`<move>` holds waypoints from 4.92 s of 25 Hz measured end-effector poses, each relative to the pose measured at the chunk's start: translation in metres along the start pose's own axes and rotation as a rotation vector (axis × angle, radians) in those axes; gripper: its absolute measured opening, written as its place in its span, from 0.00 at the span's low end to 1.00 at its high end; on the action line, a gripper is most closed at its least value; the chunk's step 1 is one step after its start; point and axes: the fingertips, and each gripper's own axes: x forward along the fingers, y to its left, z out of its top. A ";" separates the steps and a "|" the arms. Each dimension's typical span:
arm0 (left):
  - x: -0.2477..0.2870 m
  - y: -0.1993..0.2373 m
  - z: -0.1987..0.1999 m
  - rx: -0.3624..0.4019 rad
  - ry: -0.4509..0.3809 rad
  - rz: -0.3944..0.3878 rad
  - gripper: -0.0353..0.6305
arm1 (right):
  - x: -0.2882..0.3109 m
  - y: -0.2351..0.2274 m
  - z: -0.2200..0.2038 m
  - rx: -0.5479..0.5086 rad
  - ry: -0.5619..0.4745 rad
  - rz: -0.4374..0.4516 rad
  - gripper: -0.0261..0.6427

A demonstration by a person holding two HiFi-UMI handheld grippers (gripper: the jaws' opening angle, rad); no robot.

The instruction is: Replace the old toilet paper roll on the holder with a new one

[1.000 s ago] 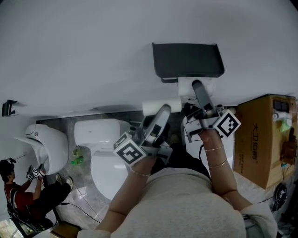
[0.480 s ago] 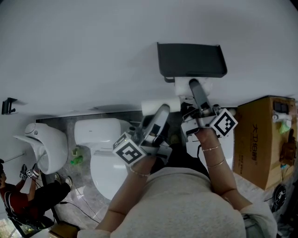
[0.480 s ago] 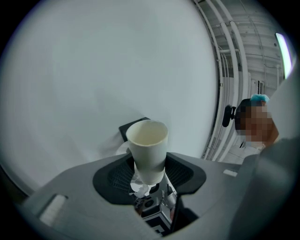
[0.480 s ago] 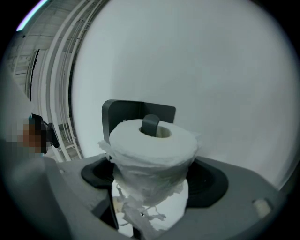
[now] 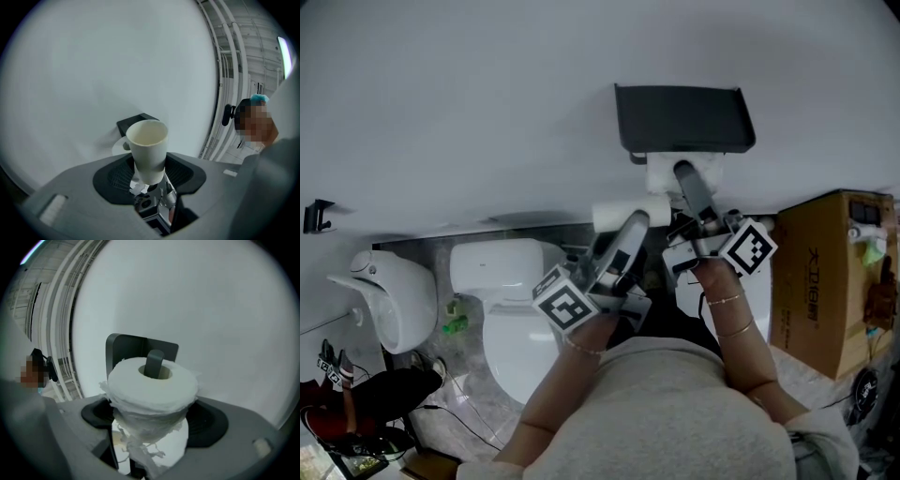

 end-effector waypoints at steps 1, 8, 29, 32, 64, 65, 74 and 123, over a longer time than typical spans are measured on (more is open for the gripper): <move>0.000 0.000 0.000 -0.003 0.003 -0.001 0.37 | 0.000 0.001 -0.001 -0.005 0.006 -0.004 0.69; 0.000 -0.006 0.001 0.002 0.020 -0.032 0.37 | -0.007 0.006 -0.010 -0.029 0.025 -0.031 0.69; 0.004 -0.034 -0.016 -0.035 0.081 -0.127 0.37 | -0.059 0.025 -0.008 -0.063 0.014 -0.062 0.69; 0.006 -0.048 -0.014 -0.021 0.091 -0.166 0.37 | -0.067 0.037 -0.008 -0.091 0.003 -0.053 0.69; 0.035 -0.107 0.031 0.257 0.041 -0.247 0.37 | -0.054 0.152 0.024 -0.440 -0.003 0.176 0.22; 0.036 -0.107 0.031 0.272 0.040 -0.244 0.37 | -0.054 0.152 0.025 -0.436 0.001 0.185 0.20; 0.032 -0.107 0.026 0.285 0.078 -0.265 0.37 | -0.052 0.151 0.018 -0.443 -0.014 0.190 0.07; 0.035 -0.075 0.007 0.227 0.120 -0.212 0.37 | -0.048 0.148 0.000 -0.718 0.143 0.172 0.05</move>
